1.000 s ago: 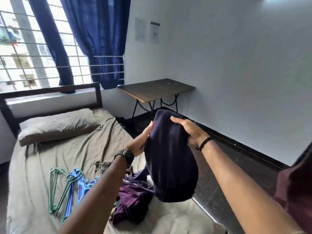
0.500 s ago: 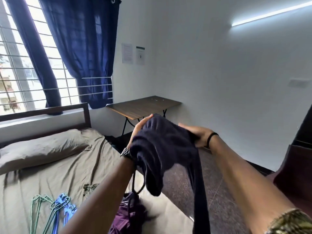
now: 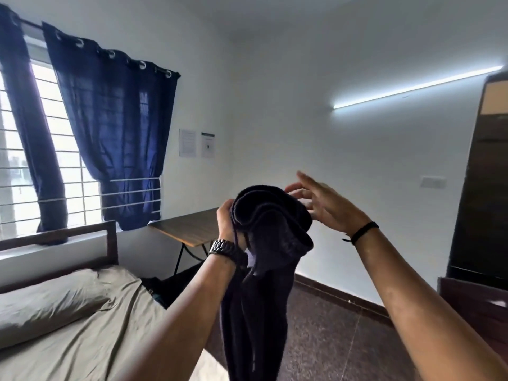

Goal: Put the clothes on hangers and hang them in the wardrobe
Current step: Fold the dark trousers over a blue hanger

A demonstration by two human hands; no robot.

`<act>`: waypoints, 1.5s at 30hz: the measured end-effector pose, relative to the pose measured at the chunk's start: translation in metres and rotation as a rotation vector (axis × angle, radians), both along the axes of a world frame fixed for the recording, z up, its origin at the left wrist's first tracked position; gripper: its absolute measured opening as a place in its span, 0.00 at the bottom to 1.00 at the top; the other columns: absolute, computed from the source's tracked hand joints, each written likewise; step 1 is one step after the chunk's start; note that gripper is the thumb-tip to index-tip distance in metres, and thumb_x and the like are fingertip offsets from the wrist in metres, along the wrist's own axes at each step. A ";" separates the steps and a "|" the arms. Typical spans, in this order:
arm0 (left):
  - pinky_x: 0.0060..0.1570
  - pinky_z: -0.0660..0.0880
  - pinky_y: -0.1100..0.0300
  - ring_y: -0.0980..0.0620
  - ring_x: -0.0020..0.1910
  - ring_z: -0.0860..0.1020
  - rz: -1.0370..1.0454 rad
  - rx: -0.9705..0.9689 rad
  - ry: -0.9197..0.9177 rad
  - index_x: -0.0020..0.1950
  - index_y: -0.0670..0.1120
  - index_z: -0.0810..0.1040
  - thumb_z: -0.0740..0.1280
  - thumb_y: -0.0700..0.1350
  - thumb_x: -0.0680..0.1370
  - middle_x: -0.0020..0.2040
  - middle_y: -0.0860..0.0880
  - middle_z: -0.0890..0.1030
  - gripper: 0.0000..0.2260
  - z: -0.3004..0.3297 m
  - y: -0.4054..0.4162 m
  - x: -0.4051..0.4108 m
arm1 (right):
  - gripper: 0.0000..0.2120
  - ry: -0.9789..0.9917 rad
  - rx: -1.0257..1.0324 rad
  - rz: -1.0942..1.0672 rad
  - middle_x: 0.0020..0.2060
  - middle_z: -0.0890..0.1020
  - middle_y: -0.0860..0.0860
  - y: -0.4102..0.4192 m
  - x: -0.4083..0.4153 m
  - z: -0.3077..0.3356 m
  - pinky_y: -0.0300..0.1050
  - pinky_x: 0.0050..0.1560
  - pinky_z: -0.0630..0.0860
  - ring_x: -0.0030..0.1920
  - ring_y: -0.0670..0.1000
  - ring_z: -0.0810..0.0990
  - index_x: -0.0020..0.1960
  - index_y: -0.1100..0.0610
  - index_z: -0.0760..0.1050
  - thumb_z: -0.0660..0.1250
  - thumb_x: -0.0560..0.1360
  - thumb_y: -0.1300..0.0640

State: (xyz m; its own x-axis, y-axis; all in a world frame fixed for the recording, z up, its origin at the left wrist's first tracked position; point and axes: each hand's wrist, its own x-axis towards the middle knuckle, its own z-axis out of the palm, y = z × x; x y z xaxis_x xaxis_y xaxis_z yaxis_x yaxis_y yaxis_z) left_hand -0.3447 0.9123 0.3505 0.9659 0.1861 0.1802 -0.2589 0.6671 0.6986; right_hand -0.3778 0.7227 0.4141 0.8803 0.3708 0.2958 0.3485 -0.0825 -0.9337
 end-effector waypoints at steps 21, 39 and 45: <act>0.49 0.77 0.52 0.44 0.41 0.80 -0.247 1.160 0.137 0.52 0.42 0.77 0.64 0.46 0.75 0.46 0.41 0.81 0.10 0.052 -0.025 -0.019 | 0.09 0.140 -0.601 -0.272 0.32 0.73 0.51 0.006 0.007 0.009 0.44 0.38 0.73 0.34 0.50 0.73 0.35 0.57 0.70 0.58 0.73 0.64; 0.32 0.67 0.55 0.49 0.28 0.70 0.633 1.847 -0.349 0.57 0.44 0.60 0.67 0.40 0.76 0.32 0.47 0.71 0.17 0.044 0.054 -0.003 | 0.06 -0.367 -1.114 -0.329 0.42 0.76 0.49 -0.022 0.029 0.048 0.41 0.40 0.70 0.44 0.51 0.75 0.46 0.53 0.74 0.61 0.75 0.62; 0.33 0.65 0.55 0.50 0.30 0.67 0.482 1.756 -0.431 0.51 0.43 0.58 0.60 0.33 0.78 0.33 0.47 0.70 0.11 0.039 0.059 0.011 | 0.15 -0.465 -0.978 -0.259 0.51 0.80 0.53 -0.026 0.038 0.055 0.43 0.42 0.73 0.42 0.51 0.77 0.52 0.48 0.69 0.57 0.73 0.66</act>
